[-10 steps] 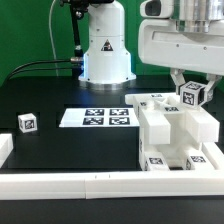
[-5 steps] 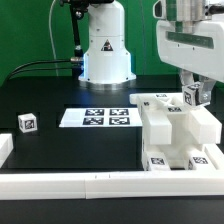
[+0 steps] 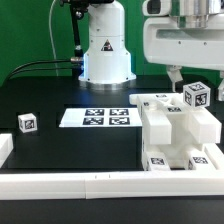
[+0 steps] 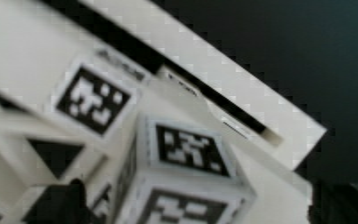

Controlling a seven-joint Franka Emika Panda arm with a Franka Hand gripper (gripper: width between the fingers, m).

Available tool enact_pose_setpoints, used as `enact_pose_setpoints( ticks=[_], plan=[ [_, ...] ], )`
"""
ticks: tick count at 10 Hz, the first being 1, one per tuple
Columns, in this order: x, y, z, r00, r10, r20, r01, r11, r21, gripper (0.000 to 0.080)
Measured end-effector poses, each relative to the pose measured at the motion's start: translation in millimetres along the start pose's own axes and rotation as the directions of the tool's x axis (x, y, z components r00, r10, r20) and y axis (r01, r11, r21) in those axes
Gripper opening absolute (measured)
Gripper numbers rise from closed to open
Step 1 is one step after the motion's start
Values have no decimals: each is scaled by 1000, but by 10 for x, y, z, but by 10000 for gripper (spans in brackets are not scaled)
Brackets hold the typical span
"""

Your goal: Assemble chair

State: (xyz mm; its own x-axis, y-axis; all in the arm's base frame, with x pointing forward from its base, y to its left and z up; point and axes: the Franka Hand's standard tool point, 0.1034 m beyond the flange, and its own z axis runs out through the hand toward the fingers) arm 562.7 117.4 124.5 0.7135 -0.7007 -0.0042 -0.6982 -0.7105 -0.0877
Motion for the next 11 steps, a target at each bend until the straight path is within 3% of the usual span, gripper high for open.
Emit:
enact_pose_setpoints(
  ticks=[1,4,6,7,9,10,11],
  plan=[
    [-79,-18,-19,997,-73,-13,73,997,-20,645],
    [-66,-1,-6,956,-294,-10,293,956,-28,649],
    [-55,27,27,778,-628,9,628,778,-32,649],
    [-19,64,50,728,-685,-4,685,728,-34,649],
    [-13,91,66,751,-660,-16,659,751,-36,649],
    [-8,94,66,752,-659,-17,658,752,-36,558],
    [-9,95,70,756,-655,-16,654,756,-36,376]
  ],
)
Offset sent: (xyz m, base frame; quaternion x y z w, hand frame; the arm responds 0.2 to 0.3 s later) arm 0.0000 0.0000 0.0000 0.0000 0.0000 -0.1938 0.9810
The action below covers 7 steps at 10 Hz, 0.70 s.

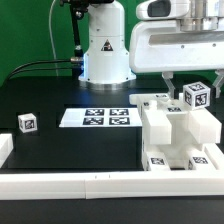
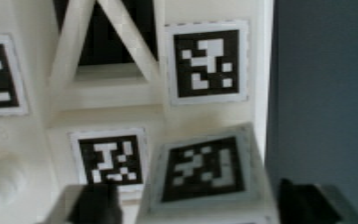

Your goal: Assemble chair

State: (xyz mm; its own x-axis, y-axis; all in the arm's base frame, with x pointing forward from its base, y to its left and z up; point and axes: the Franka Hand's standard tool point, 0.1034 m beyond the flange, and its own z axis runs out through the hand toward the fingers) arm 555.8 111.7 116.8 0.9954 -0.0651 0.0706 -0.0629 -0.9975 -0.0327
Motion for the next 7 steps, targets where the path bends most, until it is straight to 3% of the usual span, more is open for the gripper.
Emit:
enact_pose_setpoints(
  ticks=[1,4,7],
  plan=[
    [-3,-6,4,993,122,1,-122,993,2,280],
    [-14,-86,13,874,486,1,-486,874,1,280],
    [-22,-124,14,657,754,0,-754,657,3,280]
  ],
)
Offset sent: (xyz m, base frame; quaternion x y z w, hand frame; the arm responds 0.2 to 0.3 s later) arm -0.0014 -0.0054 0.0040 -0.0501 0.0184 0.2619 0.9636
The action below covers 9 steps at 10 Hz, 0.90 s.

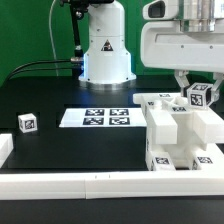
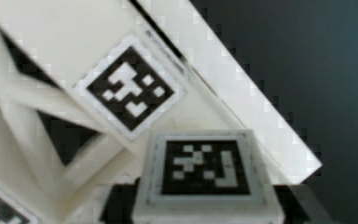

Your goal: Assemble chair

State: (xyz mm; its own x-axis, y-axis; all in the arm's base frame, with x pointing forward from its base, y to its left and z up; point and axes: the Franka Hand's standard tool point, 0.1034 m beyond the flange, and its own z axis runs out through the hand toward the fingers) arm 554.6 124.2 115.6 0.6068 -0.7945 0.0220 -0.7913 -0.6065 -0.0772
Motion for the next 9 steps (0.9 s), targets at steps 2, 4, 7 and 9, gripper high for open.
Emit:
enact_pose_setpoints(
  ticks=[2,4,7,9],
  plan=[
    [-13,-6,0,970,244,10,-244,970,3,281],
    [9,7,11,927,374,34,-375,927,19,281],
    [3,5,14,949,313,33,-314,949,19,487],
    [20,-18,-8,997,80,23,-80,996,30,613]
  ],
)
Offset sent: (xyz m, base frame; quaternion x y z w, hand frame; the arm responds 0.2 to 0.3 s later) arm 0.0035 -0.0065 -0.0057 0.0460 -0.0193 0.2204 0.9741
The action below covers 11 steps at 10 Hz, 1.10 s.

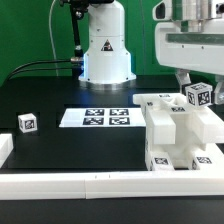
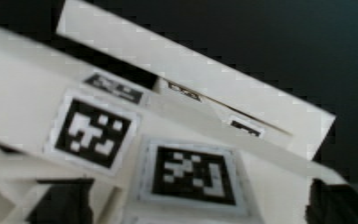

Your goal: Assemble chair

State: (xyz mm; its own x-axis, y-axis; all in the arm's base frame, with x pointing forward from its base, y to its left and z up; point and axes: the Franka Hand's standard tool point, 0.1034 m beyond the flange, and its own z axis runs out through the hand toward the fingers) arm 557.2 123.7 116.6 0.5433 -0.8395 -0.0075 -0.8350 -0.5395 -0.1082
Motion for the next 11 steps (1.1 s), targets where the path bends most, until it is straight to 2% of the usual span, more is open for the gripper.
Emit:
enact_pose_setpoints(
  ticks=[2,5,6,7,8,9,10,11],
  plan=[
    [-44,-6,8,951,-310,3,310,951,-2,638],
    [-38,8,18,871,-491,4,491,871,-4,649],
    [-26,8,14,786,-618,2,618,786,-10,649],
    [-15,-5,-3,633,-774,7,774,633,-21,649],
    [-16,-47,-49,439,-898,37,899,438,-27,649],
    [-25,-41,-57,320,-944,74,947,320,-15,649],
    [-15,-53,-58,362,-930,67,932,362,-18,649],
    [-16,-50,-56,390,-918,68,921,390,-20,510]
  ],
)
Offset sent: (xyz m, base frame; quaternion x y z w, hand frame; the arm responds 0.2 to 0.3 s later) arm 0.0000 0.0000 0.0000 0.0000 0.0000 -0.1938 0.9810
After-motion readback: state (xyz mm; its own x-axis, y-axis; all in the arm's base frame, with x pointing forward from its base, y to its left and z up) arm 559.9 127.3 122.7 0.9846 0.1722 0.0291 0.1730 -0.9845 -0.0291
